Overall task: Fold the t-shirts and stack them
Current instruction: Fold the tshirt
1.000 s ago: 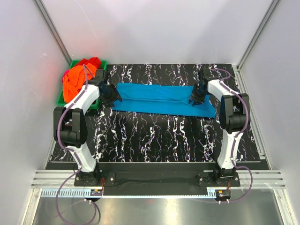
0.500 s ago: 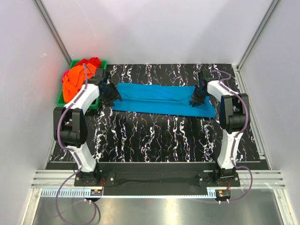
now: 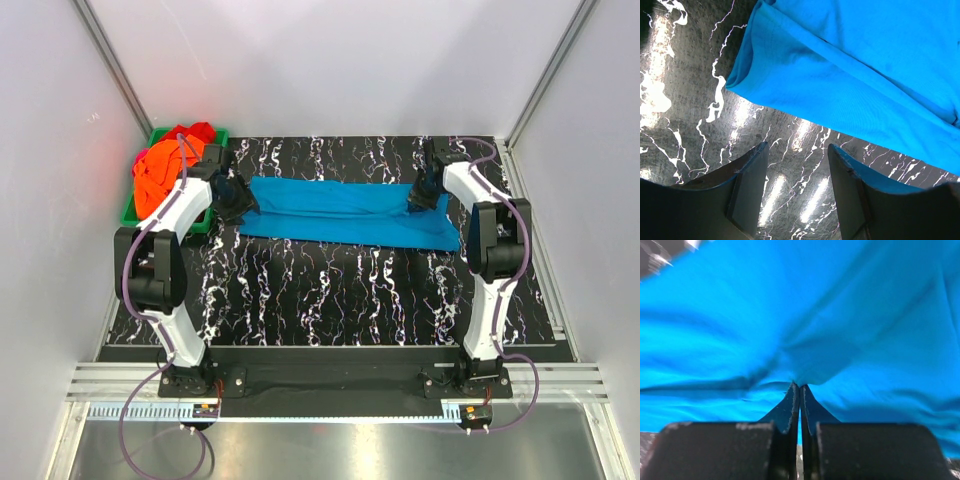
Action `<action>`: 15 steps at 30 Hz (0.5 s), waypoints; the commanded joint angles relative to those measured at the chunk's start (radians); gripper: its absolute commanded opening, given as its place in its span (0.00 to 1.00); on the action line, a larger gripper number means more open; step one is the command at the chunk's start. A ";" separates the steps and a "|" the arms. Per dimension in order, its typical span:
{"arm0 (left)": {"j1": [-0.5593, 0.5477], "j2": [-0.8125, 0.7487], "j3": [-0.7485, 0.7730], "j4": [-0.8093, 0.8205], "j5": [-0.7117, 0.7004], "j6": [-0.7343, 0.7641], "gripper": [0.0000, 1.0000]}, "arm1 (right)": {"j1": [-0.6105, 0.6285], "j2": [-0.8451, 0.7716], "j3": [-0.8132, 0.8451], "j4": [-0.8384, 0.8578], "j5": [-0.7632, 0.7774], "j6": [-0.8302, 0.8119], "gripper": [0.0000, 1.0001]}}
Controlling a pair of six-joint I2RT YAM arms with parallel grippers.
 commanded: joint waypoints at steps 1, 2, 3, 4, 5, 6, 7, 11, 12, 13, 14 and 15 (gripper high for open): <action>-0.001 0.002 0.037 0.011 0.010 0.007 0.56 | 0.011 0.047 0.100 0.000 -0.035 0.004 0.00; -0.001 0.002 0.035 0.011 0.010 0.006 0.56 | 0.011 0.076 0.138 -0.001 -0.047 0.004 0.00; -0.001 0.002 0.037 0.011 0.012 0.007 0.56 | 0.012 0.088 0.161 -0.006 -0.047 0.002 0.00; -0.001 0.004 0.037 0.009 0.009 0.006 0.56 | 0.014 0.104 0.184 -0.012 -0.044 0.002 0.00; -0.001 0.002 0.040 0.006 0.006 0.007 0.56 | 0.012 0.133 0.234 -0.020 -0.032 0.001 0.01; -0.001 0.004 0.041 0.006 0.002 0.009 0.56 | 0.012 0.150 0.262 -0.030 -0.035 -0.001 0.02; -0.003 0.004 0.043 0.004 -0.002 0.010 0.56 | 0.012 0.165 0.290 -0.035 -0.044 -0.016 0.05; -0.001 0.009 0.057 0.006 -0.008 0.000 0.56 | 0.014 0.203 0.390 -0.035 -0.095 -0.059 0.17; -0.003 0.009 0.055 0.011 -0.014 -0.002 0.56 | 0.014 0.200 0.393 -0.037 -0.099 -0.068 0.19; -0.003 0.009 0.055 0.014 -0.016 -0.005 0.56 | 0.015 0.194 0.393 -0.033 -0.103 -0.080 0.20; -0.003 0.009 0.055 0.017 -0.016 -0.007 0.56 | 0.014 0.176 0.385 -0.032 -0.112 -0.083 0.22; -0.003 0.010 0.055 0.020 -0.014 -0.008 0.56 | 0.012 0.167 0.376 -0.018 -0.118 -0.087 0.23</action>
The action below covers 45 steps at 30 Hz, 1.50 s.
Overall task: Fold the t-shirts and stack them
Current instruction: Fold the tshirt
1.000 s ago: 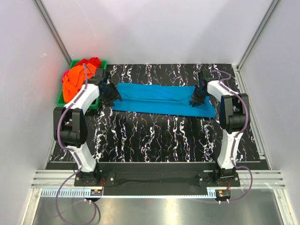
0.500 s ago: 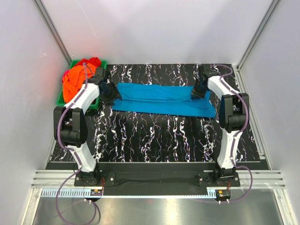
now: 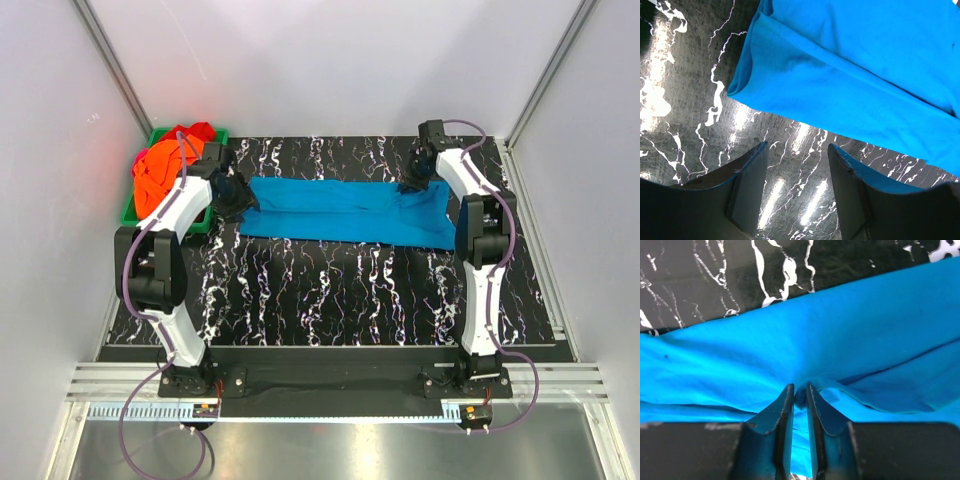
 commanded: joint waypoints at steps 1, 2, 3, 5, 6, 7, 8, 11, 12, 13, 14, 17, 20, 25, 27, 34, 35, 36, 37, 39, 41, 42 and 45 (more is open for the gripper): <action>-0.004 0.007 0.037 0.021 -0.010 -0.007 0.56 | 0.010 -0.053 0.024 0.015 -0.057 -0.049 0.24; -0.006 0.012 0.037 0.024 -0.008 -0.007 0.56 | 0.010 -0.069 0.007 0.021 -0.077 -0.054 0.23; -0.009 0.013 0.037 0.024 -0.007 -0.009 0.56 | 0.012 -0.075 -0.003 0.042 -0.086 -0.059 0.18; -0.013 0.018 0.037 0.023 -0.004 -0.004 0.56 | 0.016 -0.067 -0.007 0.047 -0.088 -0.059 0.13; -0.013 0.016 0.037 0.020 -0.005 -0.002 0.56 | 0.015 -0.060 -0.003 0.037 -0.088 -0.057 0.10; -0.015 0.018 0.033 0.018 -0.005 -0.001 0.56 | 0.015 -0.052 0.001 0.031 -0.089 -0.053 0.09; -0.016 0.016 0.033 0.015 -0.007 0.004 0.56 | 0.015 -0.046 0.001 0.026 -0.086 -0.047 0.07; -0.017 0.006 0.025 0.006 -0.016 0.017 0.56 | 0.016 -0.061 -0.037 0.063 -0.098 -0.027 0.00; -0.017 -0.001 0.024 0.001 -0.021 0.021 0.56 | 0.018 -0.060 -0.039 0.069 -0.101 -0.025 0.00; -0.017 -0.004 0.024 0.000 -0.027 0.025 0.56 | 0.021 -0.058 -0.037 0.069 -0.104 -0.022 0.00; -0.017 -0.007 0.022 -0.002 -0.030 0.030 0.56 | 0.022 -0.057 -0.030 0.069 -0.108 -0.020 0.00; -0.017 -0.013 0.020 -0.005 -0.036 0.034 0.56 | 0.035 -0.049 -0.011 0.067 -0.103 -0.020 0.00; -0.017 -0.011 0.019 -0.005 -0.031 0.033 0.56 | 0.041 -0.035 0.019 0.066 -0.091 -0.025 0.00; -0.018 -0.013 0.013 -0.003 -0.027 0.034 0.56 | 0.044 0.017 0.093 0.049 -0.097 -0.016 0.00; -0.018 -0.008 0.013 -0.003 -0.027 0.036 0.56 | 0.045 0.031 0.108 0.043 -0.108 -0.010 0.00; -0.018 0.007 0.019 0.006 -0.030 0.037 0.57 | 0.050 0.037 0.185 -0.008 -0.105 0.010 0.37; -0.018 0.012 0.022 0.009 -0.034 0.042 0.57 | 0.051 0.031 0.200 -0.072 -0.036 0.012 0.38; -0.018 0.028 0.022 0.020 -0.045 0.047 0.57 | 0.047 0.026 0.214 -0.112 0.002 0.019 0.39; -0.018 0.041 0.027 0.021 -0.048 0.050 0.57 | 0.041 0.010 0.228 -0.150 0.035 0.029 0.39; -0.018 0.088 0.046 0.038 -0.041 0.074 0.58 | 0.035 -0.017 0.204 -0.230 0.090 0.044 0.38; -0.020 0.120 0.051 0.056 -0.044 0.090 0.58 | 0.030 -0.092 0.074 -0.215 0.095 0.044 0.35; -0.020 0.137 0.060 0.054 -0.041 0.094 0.58 | 0.032 -0.119 0.016 -0.197 0.092 0.050 0.34; -0.018 0.212 0.094 0.020 -0.059 0.114 0.58 | 0.012 -0.201 -0.184 -0.146 0.096 0.085 0.30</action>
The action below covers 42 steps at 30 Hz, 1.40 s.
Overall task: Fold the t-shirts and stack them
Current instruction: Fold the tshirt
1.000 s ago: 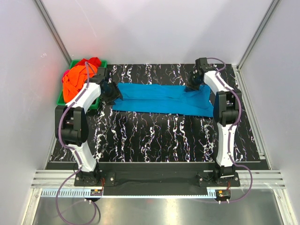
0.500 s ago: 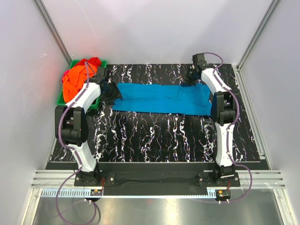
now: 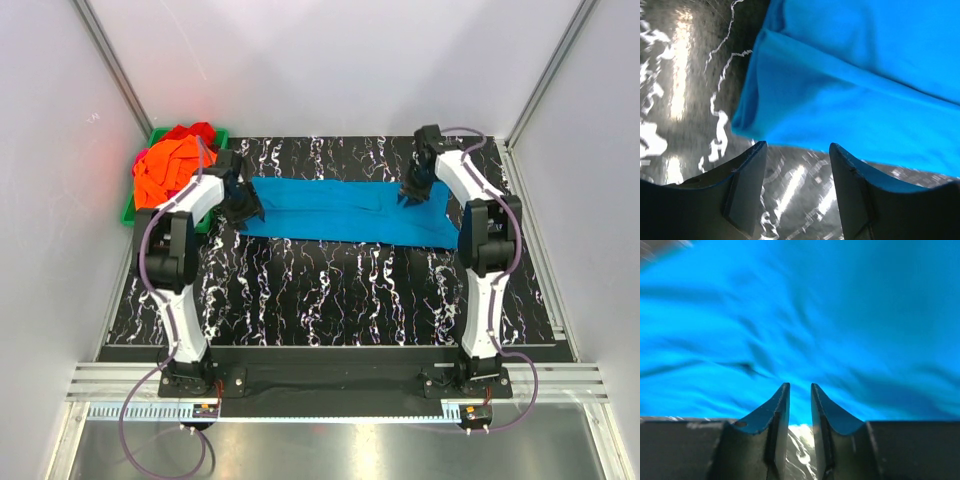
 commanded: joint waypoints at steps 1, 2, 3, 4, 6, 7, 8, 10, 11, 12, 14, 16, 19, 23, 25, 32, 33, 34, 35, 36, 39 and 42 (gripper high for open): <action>-0.002 0.066 0.054 -0.003 -0.038 0.045 0.58 | -0.028 -0.126 -0.187 0.002 0.037 0.055 0.30; 0.000 0.073 0.055 0.000 -0.045 0.047 0.58 | -0.054 -0.135 -0.220 0.029 0.034 0.063 0.29; 0.001 0.081 0.057 0.000 -0.065 0.047 0.59 | -0.064 -0.141 -0.247 0.038 0.036 0.074 0.29; 0.006 0.089 0.060 0.000 -0.076 0.041 0.59 | -0.078 -0.148 -0.290 0.049 0.042 0.078 0.29; 0.023 0.129 0.081 -0.043 -0.096 0.027 0.59 | -0.109 -0.142 -0.318 0.069 0.042 0.083 0.29; 0.027 0.142 0.107 -0.070 -0.100 0.004 0.59 | -0.117 -0.132 -0.329 0.069 0.053 0.081 0.28; 0.031 0.162 0.113 -0.116 -0.131 -0.005 0.58 | -0.121 -0.129 -0.335 0.078 0.062 0.080 0.29; 0.032 0.159 0.095 -0.144 -0.194 -0.044 0.58 | -0.141 -0.119 -0.358 0.098 0.086 0.075 0.29; 0.032 0.135 0.075 -0.147 -0.202 -0.057 0.58 | -0.146 -0.114 -0.361 0.111 0.088 0.072 0.29; 0.032 0.109 0.054 -0.147 -0.173 -0.076 0.58 | -0.182 -0.108 -0.361 0.117 0.088 0.059 0.29; 0.023 0.042 -0.029 -0.131 -0.110 -0.122 0.56 | -0.207 -0.086 -0.349 0.138 0.088 0.032 0.29; -0.012 -0.102 -0.075 -0.118 -0.070 -0.154 0.57 | -0.232 -0.051 -0.285 0.125 0.138 -0.035 0.30; -0.060 -0.247 -0.092 -0.098 -0.021 -0.177 0.58 | -0.262 0.063 -0.109 0.099 0.097 -0.161 0.33; -0.074 -0.269 -0.055 -0.054 0.028 -0.165 0.60 | -0.287 0.237 0.213 0.019 0.097 -0.219 0.37; -0.074 -0.229 0.001 -0.052 0.044 -0.121 0.60 | -0.293 0.312 0.401 -0.020 0.056 -0.224 0.38; -0.068 0.104 0.349 -0.149 0.019 0.117 0.61 | -0.276 0.138 0.311 0.020 -0.108 -0.186 0.54; -0.060 0.128 0.376 -0.146 -0.004 0.143 0.61 | -0.257 0.054 0.216 0.034 -0.111 -0.172 0.55; -0.054 0.144 0.396 -0.134 0.008 0.187 0.63 | -0.244 0.006 0.159 0.080 -0.127 -0.163 0.56; -0.045 0.159 0.412 -0.102 0.039 0.206 0.63 | -0.233 -0.041 0.101 0.107 -0.136 -0.150 0.57; -0.032 0.184 0.416 -0.089 0.080 0.220 0.63 | -0.218 -0.127 -0.012 0.130 -0.169 -0.094 0.59; -0.031 0.213 0.393 -0.040 0.133 0.298 0.65 | -0.200 -0.259 -0.230 0.227 -0.274 0.061 0.67; -0.031 0.233 0.373 -0.014 0.212 0.344 0.66 | -0.117 -0.356 -0.390 0.296 -0.271 0.115 0.71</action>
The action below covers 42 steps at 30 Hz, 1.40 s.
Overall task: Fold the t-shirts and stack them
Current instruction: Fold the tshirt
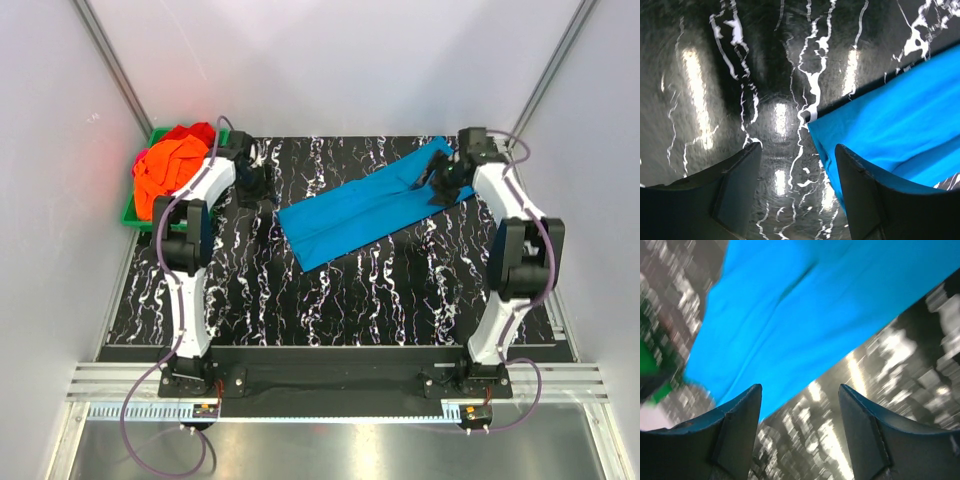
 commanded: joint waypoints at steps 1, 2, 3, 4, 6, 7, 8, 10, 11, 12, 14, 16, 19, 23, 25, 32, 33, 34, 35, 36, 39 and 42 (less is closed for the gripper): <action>-0.003 0.016 0.014 0.081 0.123 0.119 0.67 | 0.082 -0.122 -0.147 0.118 -0.060 0.121 0.70; -0.005 0.024 0.017 0.078 0.114 0.127 0.68 | 0.111 -0.137 -0.170 0.115 -0.060 0.135 0.70; -0.011 0.036 0.040 0.064 0.108 0.138 0.68 | 0.116 -0.169 -0.211 0.113 -0.060 0.141 0.71; -0.014 0.045 0.041 0.058 0.106 0.153 0.68 | 0.122 -0.189 -0.236 0.112 -0.057 0.152 0.71; -0.022 0.044 0.034 0.075 0.126 0.171 0.70 | 0.125 -0.251 -0.306 0.119 -0.052 0.163 0.70; -0.025 0.044 0.034 0.079 0.119 0.179 0.70 | 0.125 -0.271 -0.323 0.118 -0.047 0.161 0.71; -0.028 0.053 0.041 0.079 0.119 0.185 0.71 | 0.125 -0.286 -0.335 0.109 -0.041 0.149 0.71; -0.031 0.070 0.069 0.058 0.114 0.199 0.70 | 0.125 -0.314 -0.354 0.075 -0.020 0.134 0.71; -0.031 0.088 0.077 0.049 0.094 0.202 0.70 | 0.125 -0.321 -0.357 0.067 -0.017 0.124 0.71; -0.031 0.097 0.081 0.046 0.086 0.205 0.70 | 0.125 -0.335 -0.366 0.063 -0.018 0.121 0.71; -0.031 0.114 0.087 0.032 0.053 0.204 0.68 | 0.125 -0.346 -0.380 0.069 -0.027 0.127 0.71; -0.031 0.120 0.083 0.029 0.051 0.205 0.65 | 0.124 -0.355 -0.407 0.084 -0.058 0.143 0.70; -0.031 0.123 0.061 0.052 0.068 0.205 0.52 | 0.127 -0.381 -0.470 0.114 -0.075 0.186 0.70; -0.031 0.116 0.034 0.036 0.097 0.201 0.17 | 0.127 -0.410 -0.535 0.129 -0.067 0.172 0.69; -0.031 0.085 0.009 0.027 0.085 0.179 0.04 | 0.127 -0.407 -0.536 0.116 -0.061 0.160 0.69; -0.031 -0.097 -0.222 0.009 0.059 0.102 0.00 | 0.115 -0.433 -0.523 0.047 0.029 0.150 0.68; -0.031 -0.122 -0.254 0.007 0.066 0.096 0.00 | 0.109 -0.435 -0.520 0.040 0.041 0.149 0.68; -0.031 -0.148 -0.337 0.009 0.069 0.093 0.00 | 0.103 -0.435 -0.513 0.033 0.054 0.147 0.68; -0.031 -0.201 -0.377 0.010 0.068 0.084 0.00 | 0.095 -0.432 -0.500 0.030 0.068 0.147 0.68; -0.031 -0.231 -0.428 0.013 0.082 0.061 0.00 | 0.077 -0.421 -0.492 0.036 0.078 0.150 0.67; -0.048 -0.353 -0.609 0.047 0.136 0.012 0.00 | 0.038 -0.380 -0.460 0.084 0.072 0.163 0.65; -0.081 -0.489 -0.774 0.084 0.149 -0.049 0.00 | 0.001 -0.283 -0.394 0.107 0.063 0.161 0.64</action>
